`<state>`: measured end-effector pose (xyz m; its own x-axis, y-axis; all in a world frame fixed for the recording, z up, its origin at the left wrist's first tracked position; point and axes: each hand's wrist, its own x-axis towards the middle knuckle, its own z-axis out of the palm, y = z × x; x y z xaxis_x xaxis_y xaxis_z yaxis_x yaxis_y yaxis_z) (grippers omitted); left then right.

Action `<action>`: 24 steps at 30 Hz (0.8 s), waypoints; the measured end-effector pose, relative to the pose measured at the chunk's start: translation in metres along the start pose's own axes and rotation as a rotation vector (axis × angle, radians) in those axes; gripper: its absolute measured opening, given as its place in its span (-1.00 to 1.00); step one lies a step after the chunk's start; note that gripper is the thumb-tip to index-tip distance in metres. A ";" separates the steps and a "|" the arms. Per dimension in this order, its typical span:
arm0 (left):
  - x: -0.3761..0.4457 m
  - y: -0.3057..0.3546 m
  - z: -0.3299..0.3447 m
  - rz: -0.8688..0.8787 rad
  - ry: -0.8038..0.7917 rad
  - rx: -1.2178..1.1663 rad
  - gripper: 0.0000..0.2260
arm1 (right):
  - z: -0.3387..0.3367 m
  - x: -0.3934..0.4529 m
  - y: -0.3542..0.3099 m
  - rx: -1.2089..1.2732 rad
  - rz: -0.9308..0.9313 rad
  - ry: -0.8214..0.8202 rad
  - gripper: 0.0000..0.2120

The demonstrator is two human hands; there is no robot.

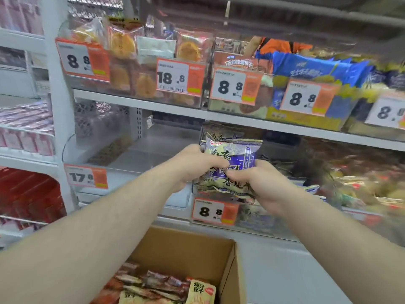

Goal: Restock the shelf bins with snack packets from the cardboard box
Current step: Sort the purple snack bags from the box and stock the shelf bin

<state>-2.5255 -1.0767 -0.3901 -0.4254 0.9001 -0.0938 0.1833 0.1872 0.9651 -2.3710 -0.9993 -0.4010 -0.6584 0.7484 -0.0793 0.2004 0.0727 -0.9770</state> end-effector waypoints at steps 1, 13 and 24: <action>0.011 0.005 0.002 0.015 0.028 0.037 -0.34 | -0.003 0.008 -0.005 0.009 -0.025 0.056 -0.64; 0.083 -0.003 0.010 -0.007 0.204 0.222 -0.52 | 0.006 0.087 -0.006 -0.080 0.027 0.227 -0.86; 0.084 -0.014 0.005 -0.056 0.282 0.665 -0.37 | 0.013 0.089 0.001 -0.345 0.081 0.216 -0.53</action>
<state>-2.5597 -1.0017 -0.4128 -0.6456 0.7635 0.0145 0.6166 0.5101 0.5997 -2.4390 -0.9411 -0.4120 -0.4709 0.8791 -0.0740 0.5010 0.1975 -0.8426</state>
